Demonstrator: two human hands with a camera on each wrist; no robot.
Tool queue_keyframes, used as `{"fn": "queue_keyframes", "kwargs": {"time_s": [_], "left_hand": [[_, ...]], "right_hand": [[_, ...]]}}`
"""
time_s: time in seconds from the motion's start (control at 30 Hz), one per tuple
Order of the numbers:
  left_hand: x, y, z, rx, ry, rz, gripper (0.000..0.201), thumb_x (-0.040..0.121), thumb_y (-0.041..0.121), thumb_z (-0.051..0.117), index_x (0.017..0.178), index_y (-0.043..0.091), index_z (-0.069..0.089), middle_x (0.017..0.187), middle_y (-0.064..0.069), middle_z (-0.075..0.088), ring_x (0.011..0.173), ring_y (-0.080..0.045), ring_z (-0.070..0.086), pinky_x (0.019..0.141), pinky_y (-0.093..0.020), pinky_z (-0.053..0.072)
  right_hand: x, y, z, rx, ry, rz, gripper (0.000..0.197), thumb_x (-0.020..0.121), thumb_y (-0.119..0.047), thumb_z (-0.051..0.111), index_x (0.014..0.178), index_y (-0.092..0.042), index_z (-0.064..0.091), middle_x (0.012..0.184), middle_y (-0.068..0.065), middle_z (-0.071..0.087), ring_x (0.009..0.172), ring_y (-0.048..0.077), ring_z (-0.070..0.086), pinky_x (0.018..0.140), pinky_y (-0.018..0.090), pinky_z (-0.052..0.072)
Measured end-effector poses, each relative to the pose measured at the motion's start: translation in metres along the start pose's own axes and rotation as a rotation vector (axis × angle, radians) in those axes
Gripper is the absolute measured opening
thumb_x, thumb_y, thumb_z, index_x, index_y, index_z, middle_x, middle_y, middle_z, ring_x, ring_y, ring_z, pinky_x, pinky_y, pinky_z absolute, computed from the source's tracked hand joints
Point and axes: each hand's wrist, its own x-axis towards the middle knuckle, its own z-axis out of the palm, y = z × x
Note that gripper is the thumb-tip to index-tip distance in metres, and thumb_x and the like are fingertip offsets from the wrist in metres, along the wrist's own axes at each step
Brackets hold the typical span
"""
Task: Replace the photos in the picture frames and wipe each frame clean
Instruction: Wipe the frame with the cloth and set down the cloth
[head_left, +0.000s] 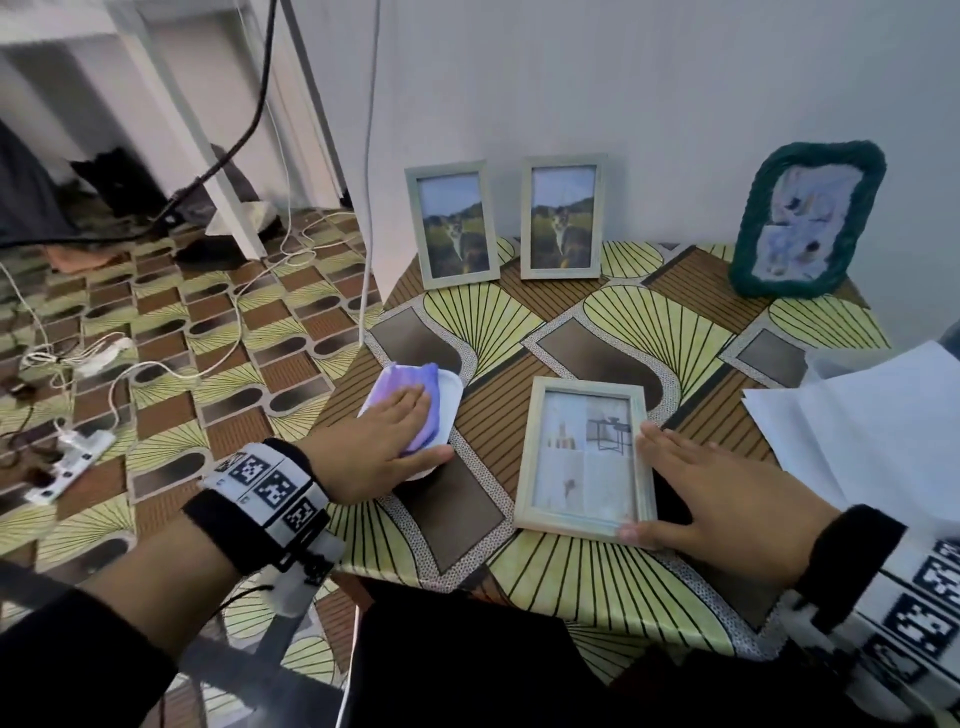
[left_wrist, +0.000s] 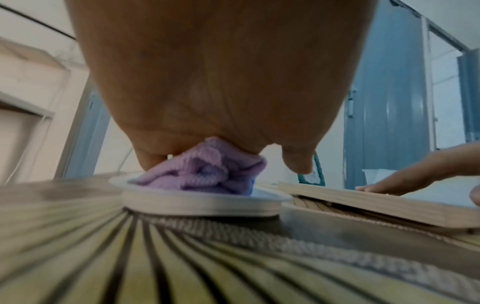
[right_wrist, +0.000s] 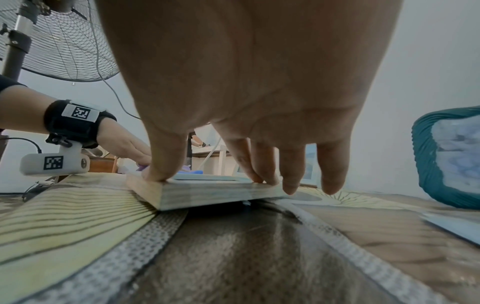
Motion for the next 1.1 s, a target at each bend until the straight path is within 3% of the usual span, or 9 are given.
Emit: {"fn": "queue_keyframes", "kwargs": {"time_s": [0.13, 0.27, 0.37, 0.5, 0.6, 0.77, 0.9, 0.97, 1.1], "left_hand": [[-0.006, 0.018, -0.021, 0.15, 0.324, 0.062, 0.067, 0.098, 0.058, 0.031, 0.154, 0.022, 0.022, 0.159, 0.001, 0.027, 0.146, -0.016, 0.026, 0.117, -0.034, 0.026], [-0.002, 0.061, -0.033, -0.182, 0.531, 0.164, 0.047, 0.096, 0.051, 0.046, 0.139, 0.031, 0.046, 0.118, 0.013, 0.066, 0.101, -0.003, 0.061, 0.087, -0.026, 0.05], [0.018, 0.094, -0.025, -0.247, 0.251, 0.11, 0.031, 0.095, 0.053, 0.048, 0.11, 0.026, 0.045, 0.087, 0.011, 0.061, 0.081, -0.012, 0.059, 0.074, -0.031, 0.047], [0.042, 0.109, -0.019, -0.205, 0.043, 0.1, 0.044, 0.097, 0.044, 0.049, 0.132, 0.019, 0.039, 0.118, -0.003, 0.062, 0.106, -0.023, 0.059, 0.092, -0.036, 0.048], [0.05, 0.11, -0.017, -0.234, 0.045, 0.133, 0.029, 0.094, 0.032, 0.057, 0.119, 0.029, 0.044, 0.109, 0.003, 0.06, 0.095, -0.016, 0.055, 0.084, -0.03, 0.046], [0.046, 0.108, -0.012, -0.428, 0.106, 0.232, 0.046, 0.088, 0.016, 0.067, 0.123, 0.033, 0.043, 0.084, 0.016, 0.053, 0.074, 0.0, 0.056, 0.071, -0.023, 0.047], [0.033, 0.112, -0.015, -0.788, 0.195, 0.292, 0.072, 0.084, -0.006, 0.068, 0.128, 0.043, 0.039, 0.077, 0.004, 0.065, 0.06, 0.001, 0.06, 0.057, -0.015, 0.049], [0.027, 0.113, -0.02, -0.912, 0.264, 0.261, 0.079, 0.084, -0.005, 0.069, 0.136, 0.044, 0.035, 0.084, -0.001, 0.059, 0.062, -0.005, 0.06, 0.061, -0.018, 0.049], [0.014, 0.119, -0.037, -1.096, 0.32, 0.298, 0.075, 0.081, -0.001, 0.073, 0.141, 0.037, 0.046, 0.091, 0.0, 0.059, 0.076, -0.021, 0.067, 0.081, -0.037, 0.054]], "right_hand": [[0.0, 0.002, -0.002, 0.108, 0.073, 0.012, 0.099, 0.072, -0.091, 0.026, 0.152, -0.034, 0.009, 0.16, -0.016, 0.018, 0.135, 0.01, 0.041, 0.105, 0.035, 0.043], [0.001, 0.002, 0.001, 0.376, 0.365, 0.034, 0.044, 0.087, -0.073, 0.037, 0.123, -0.048, 0.04, 0.106, -0.028, 0.061, 0.089, 0.0, 0.057, 0.078, 0.033, 0.053], [0.003, 0.001, 0.004, 0.491, 0.47, 0.161, 0.038, 0.092, -0.061, 0.045, 0.114, -0.033, 0.055, 0.097, -0.014, 0.066, 0.089, 0.01, 0.061, 0.078, 0.038, 0.053], [0.003, -0.002, 0.014, 0.521, 0.342, 0.138, 0.031, 0.094, -0.054, 0.046, 0.117, -0.035, 0.056, 0.101, -0.014, 0.061, 0.094, 0.008, 0.056, 0.084, 0.034, 0.049], [0.004, -0.004, 0.016, 0.65, 0.267, 0.116, 0.026, 0.095, -0.049, 0.049, 0.118, -0.036, 0.053, 0.106, -0.012, 0.053, 0.097, 0.007, 0.052, 0.088, 0.029, 0.046], [0.001, -0.008, 0.018, 1.065, 0.309, 0.148, 0.05, 0.098, -0.034, 0.054, 0.146, -0.03, 0.038, 0.127, -0.003, 0.046, 0.12, 0.011, 0.049, 0.109, 0.034, 0.04], [-0.005, -0.005, 0.018, 1.387, 0.479, 0.131, 0.048, 0.098, -0.011, 0.056, 0.142, -0.029, 0.047, 0.128, 0.002, 0.054, 0.117, 0.012, 0.057, 0.096, 0.031, 0.052], [-0.008, -0.002, 0.013, 1.516, 0.575, 0.173, 0.05, 0.096, -0.006, 0.057, 0.14, -0.028, 0.049, 0.124, 0.001, 0.058, 0.111, 0.014, 0.061, 0.086, 0.028, 0.054], [-0.016, 0.003, -0.01, 1.776, 0.603, 0.156, 0.036, 0.097, -0.007, 0.055, 0.131, -0.02, 0.058, 0.129, 0.018, 0.056, 0.116, 0.034, 0.06, 0.092, 0.045, 0.054]]}}
